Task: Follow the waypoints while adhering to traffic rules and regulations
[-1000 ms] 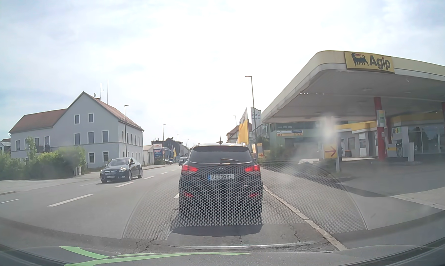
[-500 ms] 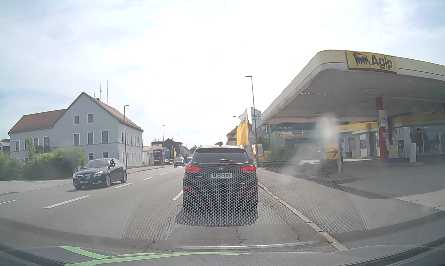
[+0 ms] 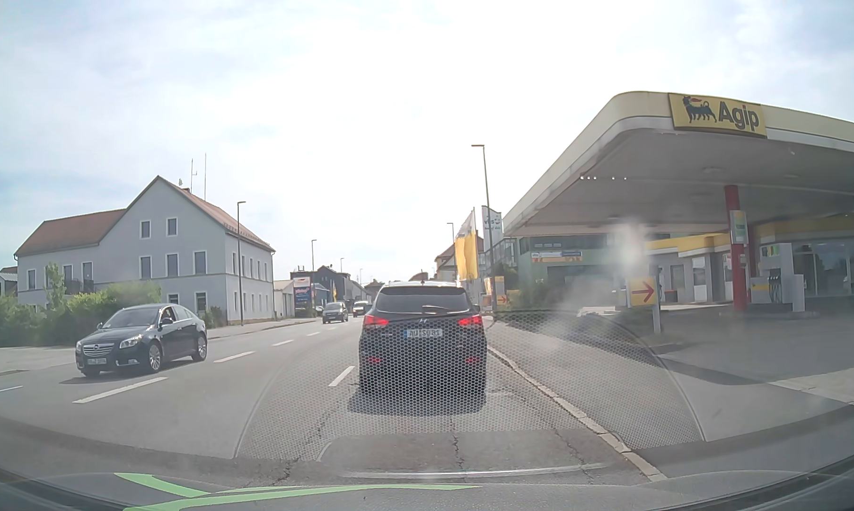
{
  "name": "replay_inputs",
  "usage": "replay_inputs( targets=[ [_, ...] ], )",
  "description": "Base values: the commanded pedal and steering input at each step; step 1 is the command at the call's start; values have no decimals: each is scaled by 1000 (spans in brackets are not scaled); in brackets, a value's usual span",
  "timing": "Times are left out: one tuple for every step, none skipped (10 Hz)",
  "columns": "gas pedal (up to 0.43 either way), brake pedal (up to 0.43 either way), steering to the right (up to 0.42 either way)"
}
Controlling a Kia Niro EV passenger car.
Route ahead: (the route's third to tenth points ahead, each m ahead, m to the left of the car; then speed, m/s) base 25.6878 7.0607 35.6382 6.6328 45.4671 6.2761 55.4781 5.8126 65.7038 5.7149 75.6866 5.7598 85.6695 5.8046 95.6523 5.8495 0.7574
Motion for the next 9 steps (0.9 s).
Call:
replay_inputs(
  targets=[
    [28,0,-14],
    [39,0,-18],
    [47,0,-18],
    [47,0,-18],
    [59,0,-18],
    [67,0,-18],
    [79,0,-18],
    [87,0,-18],
    [98,0,-18]
  ],
)
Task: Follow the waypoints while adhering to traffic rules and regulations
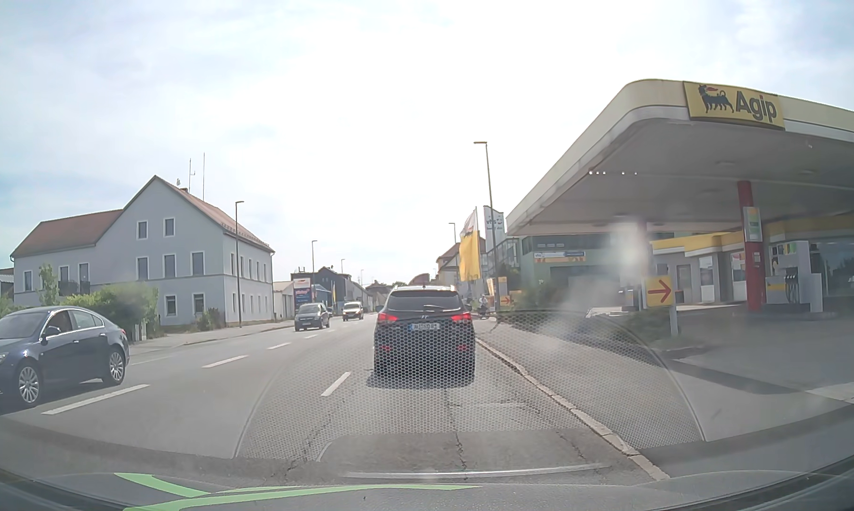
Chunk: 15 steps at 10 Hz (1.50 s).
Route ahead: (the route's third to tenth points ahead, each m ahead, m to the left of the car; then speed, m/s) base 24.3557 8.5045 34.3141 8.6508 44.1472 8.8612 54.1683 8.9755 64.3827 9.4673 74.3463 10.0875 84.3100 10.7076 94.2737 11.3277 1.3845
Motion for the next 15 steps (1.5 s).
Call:
replay_inputs(
  targets=[
    [110,0,-19],
    [110,0,-22],
    [110,0,-23],
    [118,0,-23],
    [118,0,-23],
    [118,0,-23],
    [130,0,-23],
    [130,0,-23],
    [138,0,-24],
    [138,0,-23],
    [138,0,-23],
    [150,0,-23],
    [150,0,-22],
    [150,0,-19],
    [150,0,-17]
  ],
)
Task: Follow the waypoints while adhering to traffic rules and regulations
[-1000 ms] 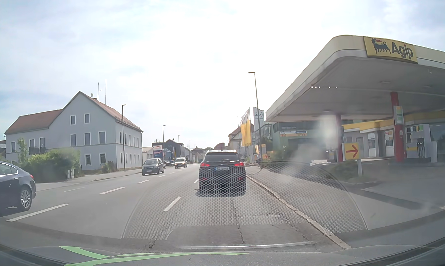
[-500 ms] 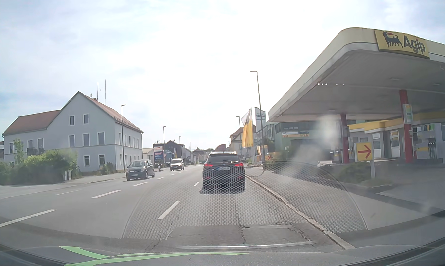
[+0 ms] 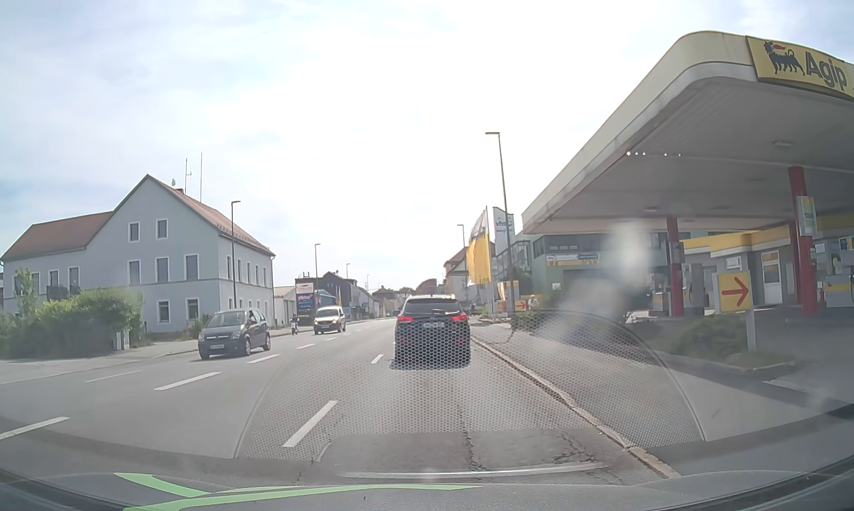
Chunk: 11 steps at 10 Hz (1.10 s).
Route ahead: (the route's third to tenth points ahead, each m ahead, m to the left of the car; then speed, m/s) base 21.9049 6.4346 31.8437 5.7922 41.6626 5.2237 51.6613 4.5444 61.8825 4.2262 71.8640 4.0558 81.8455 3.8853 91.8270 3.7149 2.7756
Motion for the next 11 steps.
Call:
replay_inputs(
  targets=[
    [150,0,-16],
    [150,0,-15],
    [150,0,-13],
    [150,0,-11],
    [157,0,-10],
    [157,0,-9],
    [157,0,-7],
    [157,0,-5],
    [157,0,-3],
    [157,0,0],
    [157,0,1]
  ],
)
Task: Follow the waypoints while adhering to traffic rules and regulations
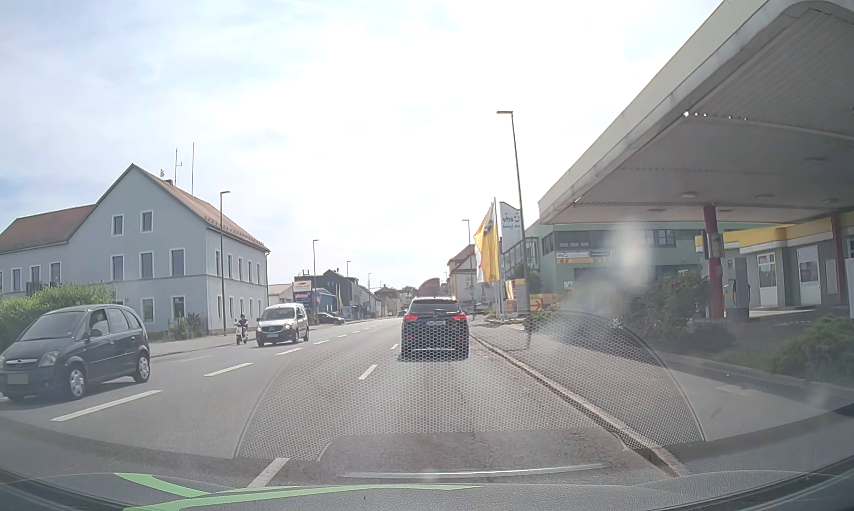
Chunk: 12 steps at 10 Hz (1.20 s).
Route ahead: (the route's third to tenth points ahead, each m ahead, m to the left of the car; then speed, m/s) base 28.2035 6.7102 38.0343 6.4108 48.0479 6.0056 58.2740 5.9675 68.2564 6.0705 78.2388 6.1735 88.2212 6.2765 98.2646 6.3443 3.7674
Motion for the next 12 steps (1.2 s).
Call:
replay_inputs(
  targets=[
    [157,0,2],
    [157,0,3],
    [157,0,5],
    [157,0,6],
    [157,0,6],
    [157,0,6],
    [157,0,6],
    [157,0,6],
    [157,0,5],
    [157,0,5],
    [157,0,5],
    [157,0,5]
  ],
)
